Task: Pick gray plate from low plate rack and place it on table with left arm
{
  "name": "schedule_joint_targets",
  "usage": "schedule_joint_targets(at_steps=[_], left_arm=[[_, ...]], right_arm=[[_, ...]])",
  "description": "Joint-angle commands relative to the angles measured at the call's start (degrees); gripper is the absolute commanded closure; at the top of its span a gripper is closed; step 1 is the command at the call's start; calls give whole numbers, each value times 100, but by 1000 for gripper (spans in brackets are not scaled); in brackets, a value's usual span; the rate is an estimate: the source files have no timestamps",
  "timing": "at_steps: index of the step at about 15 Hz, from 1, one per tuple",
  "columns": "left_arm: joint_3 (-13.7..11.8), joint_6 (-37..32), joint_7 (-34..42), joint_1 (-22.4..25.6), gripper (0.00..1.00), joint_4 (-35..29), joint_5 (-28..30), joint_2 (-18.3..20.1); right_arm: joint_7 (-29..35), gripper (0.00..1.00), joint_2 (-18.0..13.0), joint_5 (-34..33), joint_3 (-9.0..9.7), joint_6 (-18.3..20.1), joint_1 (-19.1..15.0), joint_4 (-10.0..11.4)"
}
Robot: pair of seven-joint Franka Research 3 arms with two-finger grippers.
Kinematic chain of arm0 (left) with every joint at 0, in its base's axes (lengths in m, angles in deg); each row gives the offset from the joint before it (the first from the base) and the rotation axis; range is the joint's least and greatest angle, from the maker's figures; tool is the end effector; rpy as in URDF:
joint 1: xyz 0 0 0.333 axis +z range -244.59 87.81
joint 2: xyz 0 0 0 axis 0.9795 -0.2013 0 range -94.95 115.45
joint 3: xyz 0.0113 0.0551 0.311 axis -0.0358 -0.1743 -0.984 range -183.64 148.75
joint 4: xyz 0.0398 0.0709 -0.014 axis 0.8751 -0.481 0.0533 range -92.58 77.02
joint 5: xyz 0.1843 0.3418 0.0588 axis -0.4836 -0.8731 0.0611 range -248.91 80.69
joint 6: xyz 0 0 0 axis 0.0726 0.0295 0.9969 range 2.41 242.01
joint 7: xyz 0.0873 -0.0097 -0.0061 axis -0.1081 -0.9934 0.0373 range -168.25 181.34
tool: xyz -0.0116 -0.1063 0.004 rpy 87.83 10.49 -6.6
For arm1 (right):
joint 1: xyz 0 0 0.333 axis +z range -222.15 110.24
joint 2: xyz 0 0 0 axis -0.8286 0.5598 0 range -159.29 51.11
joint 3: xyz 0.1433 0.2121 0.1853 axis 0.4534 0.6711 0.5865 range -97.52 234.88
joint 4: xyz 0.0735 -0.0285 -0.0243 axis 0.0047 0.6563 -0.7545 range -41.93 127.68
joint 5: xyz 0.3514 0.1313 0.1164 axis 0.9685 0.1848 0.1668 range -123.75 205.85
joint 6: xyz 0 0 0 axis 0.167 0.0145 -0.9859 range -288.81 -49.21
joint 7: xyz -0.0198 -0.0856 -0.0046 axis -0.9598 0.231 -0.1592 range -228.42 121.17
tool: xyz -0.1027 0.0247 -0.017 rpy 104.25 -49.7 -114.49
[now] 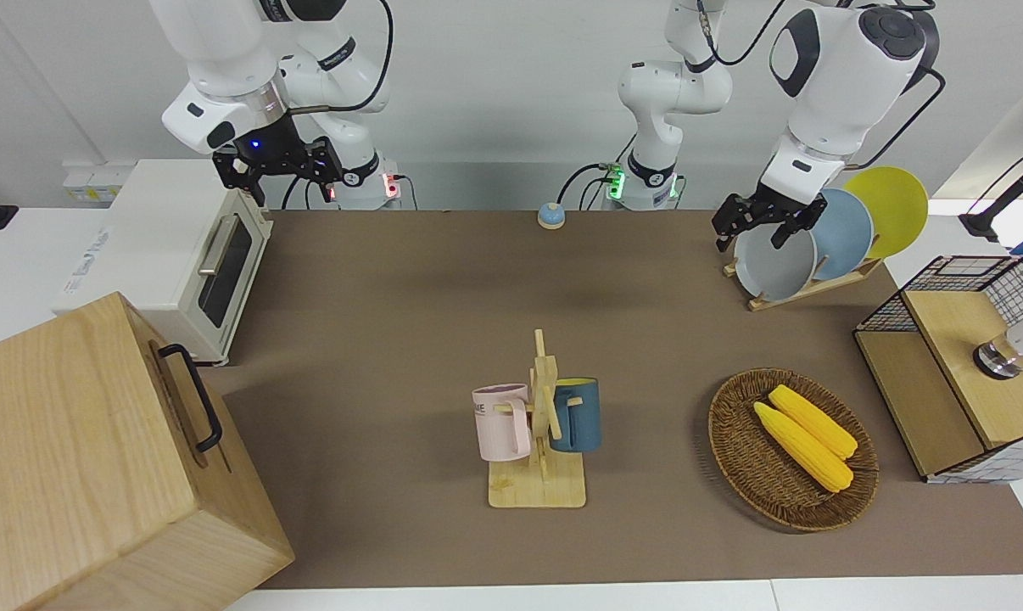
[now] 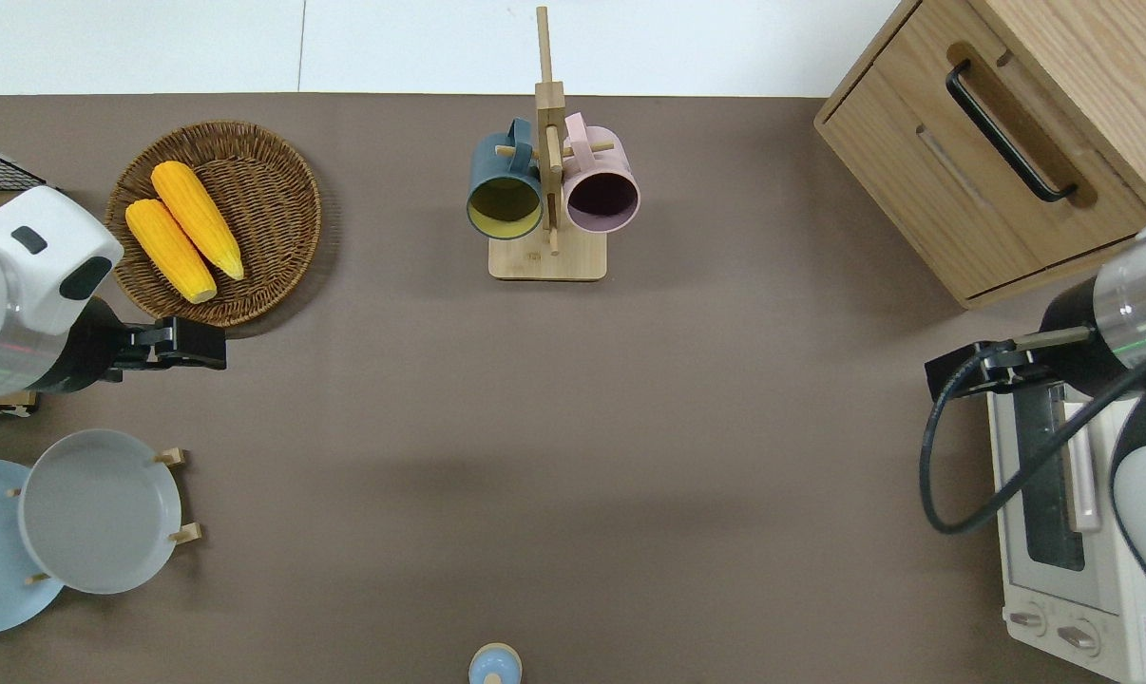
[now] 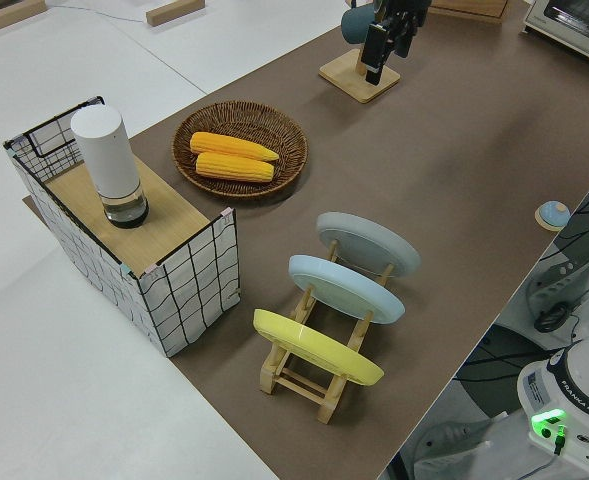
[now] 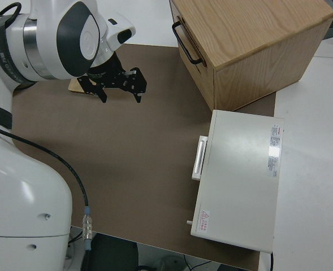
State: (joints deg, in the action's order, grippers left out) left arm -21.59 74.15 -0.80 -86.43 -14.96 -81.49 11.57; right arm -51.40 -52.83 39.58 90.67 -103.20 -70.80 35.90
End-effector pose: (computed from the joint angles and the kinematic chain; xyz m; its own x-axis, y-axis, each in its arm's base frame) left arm 0.5523 -0.0416 0.5760 0.9978 0.0654 -0.0135 0.0660 -0.9968 0.0457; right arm 0.5376 0.0615 0.6421 0.9904 0.0810 -0.1124 0.0839 -0.9962 0.0216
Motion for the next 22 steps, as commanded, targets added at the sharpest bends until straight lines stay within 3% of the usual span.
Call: schedule_joint_targets(at_steps=[1,9,13,17,20,22], left_arm=[[80,-70,40,48,0,68,98,17],[54,-218,13,40,0,51,10,26],[-33,-597,75,109,0,-19,-622,70],[-498,-737,337,154,0,-151,-720,219],[-1174,-843,1284,154,0,-178,-720,307],[-1360,-852,1376,154,0,-283,-728,316]], right_arm=[[68,17,-12,-37,113,62,-132,-41],[68,17,-12,-37,121,62,-132,-41],[68,17,-12,-37,113,62,-132,-41],[68,17,-12,-37,121,62,-132,-33],[68,17,-12,-37,121,62,-132,-41],[68,17,-12,-37,121,62,-132,-41]])
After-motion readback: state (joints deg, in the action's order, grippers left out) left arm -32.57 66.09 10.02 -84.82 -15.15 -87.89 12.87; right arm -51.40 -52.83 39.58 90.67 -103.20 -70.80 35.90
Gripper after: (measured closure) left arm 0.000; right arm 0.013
